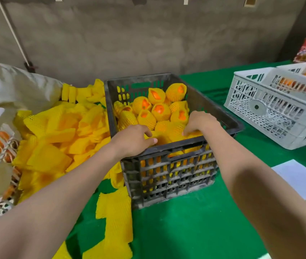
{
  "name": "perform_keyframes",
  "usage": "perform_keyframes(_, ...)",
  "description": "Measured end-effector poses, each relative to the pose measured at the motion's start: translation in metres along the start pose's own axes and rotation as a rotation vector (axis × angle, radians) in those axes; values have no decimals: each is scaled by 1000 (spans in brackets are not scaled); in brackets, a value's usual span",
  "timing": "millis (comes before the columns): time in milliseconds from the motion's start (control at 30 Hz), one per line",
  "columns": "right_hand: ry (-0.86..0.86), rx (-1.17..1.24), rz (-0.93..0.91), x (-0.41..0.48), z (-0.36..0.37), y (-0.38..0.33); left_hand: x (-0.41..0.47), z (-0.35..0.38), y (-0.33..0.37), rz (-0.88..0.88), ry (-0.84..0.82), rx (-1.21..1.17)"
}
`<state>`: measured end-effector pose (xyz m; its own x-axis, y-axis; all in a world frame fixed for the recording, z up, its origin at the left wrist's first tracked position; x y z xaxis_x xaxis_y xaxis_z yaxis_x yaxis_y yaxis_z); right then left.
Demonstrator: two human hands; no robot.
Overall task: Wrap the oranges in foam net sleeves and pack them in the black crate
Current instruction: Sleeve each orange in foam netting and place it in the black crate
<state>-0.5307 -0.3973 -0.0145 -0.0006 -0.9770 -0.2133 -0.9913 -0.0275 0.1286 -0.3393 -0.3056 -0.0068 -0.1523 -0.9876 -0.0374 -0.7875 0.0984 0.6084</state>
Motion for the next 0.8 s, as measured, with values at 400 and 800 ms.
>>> perform_keyframes(400, -2, -146, -40, -19, -10, -23, -65, -69, -24, 197, 518, -150)
perform_keyframes(800, 784, 240, -764, -181, -92, -269, -166, -173, -147, -14, 736, -266)
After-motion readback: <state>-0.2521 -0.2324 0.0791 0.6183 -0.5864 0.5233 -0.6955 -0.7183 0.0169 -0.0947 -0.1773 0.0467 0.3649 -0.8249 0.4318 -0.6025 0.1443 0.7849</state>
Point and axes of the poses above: each hand's wrist, its own x-axis towards the middle knuckle, its own z-axis out of the palm, y = z × x, the point moved 8 cm from there along x, towards the middle knuckle, and after that the axes turned 14 degrees about -x, right-handed, at the moved point
